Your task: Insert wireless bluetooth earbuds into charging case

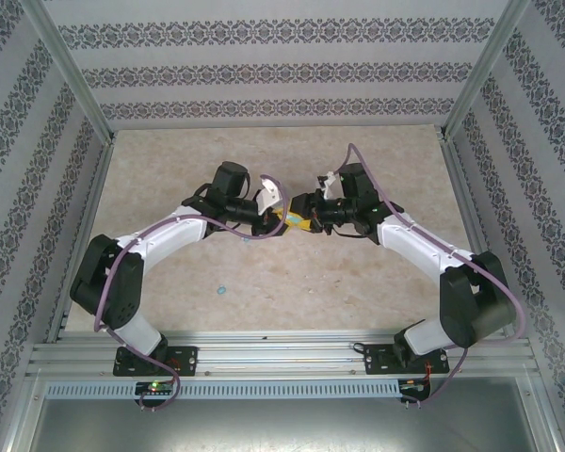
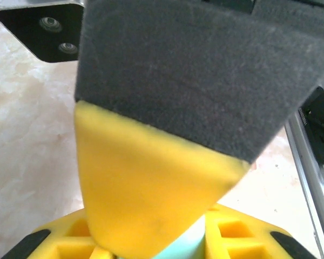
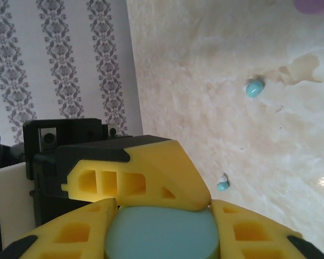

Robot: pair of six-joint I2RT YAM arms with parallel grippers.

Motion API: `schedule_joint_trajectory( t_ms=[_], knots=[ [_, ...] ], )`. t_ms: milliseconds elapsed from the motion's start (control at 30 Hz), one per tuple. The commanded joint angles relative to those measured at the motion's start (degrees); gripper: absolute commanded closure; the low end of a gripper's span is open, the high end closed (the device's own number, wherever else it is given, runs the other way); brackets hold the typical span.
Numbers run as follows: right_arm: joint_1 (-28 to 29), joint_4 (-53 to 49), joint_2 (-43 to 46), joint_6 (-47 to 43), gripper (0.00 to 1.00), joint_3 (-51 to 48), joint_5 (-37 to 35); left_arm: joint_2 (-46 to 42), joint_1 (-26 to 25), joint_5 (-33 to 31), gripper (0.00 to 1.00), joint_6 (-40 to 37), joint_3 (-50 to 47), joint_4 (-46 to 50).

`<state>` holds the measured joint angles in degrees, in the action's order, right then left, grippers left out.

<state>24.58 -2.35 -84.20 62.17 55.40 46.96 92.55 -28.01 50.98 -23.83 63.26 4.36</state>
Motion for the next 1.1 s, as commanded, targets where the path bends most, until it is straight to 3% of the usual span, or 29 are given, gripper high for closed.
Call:
schedule_joint_trajectory(
  t_ms=[0,167,333,500,600,800,967,1000,1033,1067],
  knots=[
    [0.54,0.92,-0.78,-1.76,0.78,2.36,1.42,-3.56,-0.38,1.79,0.64,-3.89,0.26,4.38],
    [0.67,2.58,0.15,-4.59,0.83,3.94,1.4,-6.95,0.5,1.1,0.33,2.34,-0.84,0.78],
    [0.65,5.66,0.63,-9.18,0.87,6.16,1.11,-12.59,4.96,4.03,0.25,16.68,-2.68,-4.85],
    [0.7,11.44,-0.85,-13.06,0.88,8.57,2.63,-18.11,11.85,8.4,0.29,35.14,-4.93,-9.9],
    [0.9,16.56,-1.89,-14.2,0.88,9.65,3.21,-19.54,13.88,7.25,0.33,43.88,-4.05,-7.7],
    [3.47,19.83,-3.02,-22.9,0.88,12.01,-0.14,-21.22,13.96,-5.14,0.45,60.48,-1.14,-2.26],
    [5.21,30.57,-6.7,-21.31,0.88,12.02,-2.54,-23.63,13.85,-16.17,0.51,75.95,-1.25,0.46],
    [5.47,32.36,-7.44,-20.52,0.88,12.1,-2.92,-24.07,13.63,-16.86,0.49,78.46,-1.81,-0.56],
    [5.95,34.7,-8.31,-19.83,0.88,12.08,-3.34,-24.39,13.45,-17.27,0.09,80.87,-2.37,-2.02],
    [6.38,36.96,-9.01,-19.4,0.88,11.97,-3.69,-24.67,13.21,-17.44,0.0,83.13,-2.81,-3.4]
  ],
)
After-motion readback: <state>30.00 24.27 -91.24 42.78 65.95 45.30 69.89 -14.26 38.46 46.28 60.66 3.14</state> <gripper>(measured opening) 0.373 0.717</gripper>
